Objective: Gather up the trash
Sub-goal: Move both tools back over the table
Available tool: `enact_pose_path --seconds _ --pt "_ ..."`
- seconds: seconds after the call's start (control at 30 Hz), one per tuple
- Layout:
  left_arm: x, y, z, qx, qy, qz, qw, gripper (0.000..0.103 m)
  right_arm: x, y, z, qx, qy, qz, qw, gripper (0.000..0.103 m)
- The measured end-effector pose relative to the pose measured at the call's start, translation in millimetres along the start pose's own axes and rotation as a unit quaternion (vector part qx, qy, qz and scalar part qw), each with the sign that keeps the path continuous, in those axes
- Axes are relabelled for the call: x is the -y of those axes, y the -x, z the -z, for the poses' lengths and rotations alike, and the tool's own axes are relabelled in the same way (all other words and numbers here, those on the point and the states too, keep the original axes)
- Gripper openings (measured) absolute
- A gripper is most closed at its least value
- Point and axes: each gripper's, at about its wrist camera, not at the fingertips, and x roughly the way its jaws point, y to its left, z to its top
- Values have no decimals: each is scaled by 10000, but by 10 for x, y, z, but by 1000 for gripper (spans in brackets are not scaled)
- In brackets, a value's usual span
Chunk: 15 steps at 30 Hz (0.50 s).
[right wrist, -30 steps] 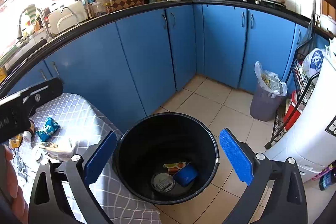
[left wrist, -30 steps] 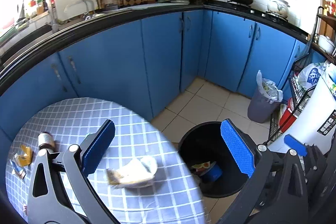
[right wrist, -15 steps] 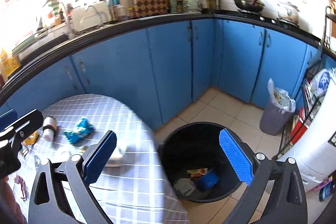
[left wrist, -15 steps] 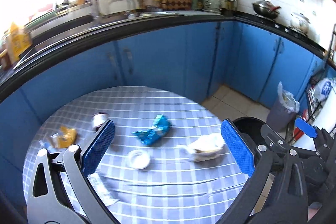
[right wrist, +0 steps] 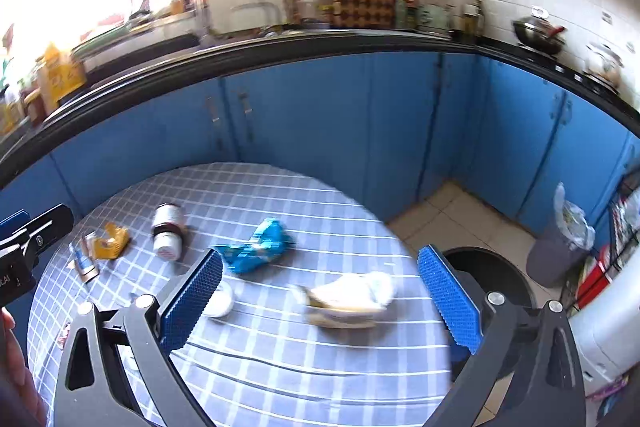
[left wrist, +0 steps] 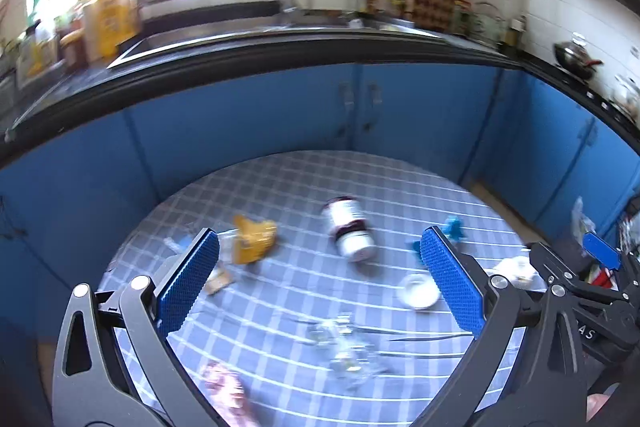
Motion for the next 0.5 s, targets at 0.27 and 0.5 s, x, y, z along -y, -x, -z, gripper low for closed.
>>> enact_pose_path --seconds 0.27,0.5 --pt "-810 -297 103 -291 464 -647 9964 99 -813 -394 -15 -305 712 -453 9960 96" --pt "-1343 -758 204 -973 689 -856 9892 99 -1384 -794 -12 -563 1248 -615 9887 96"
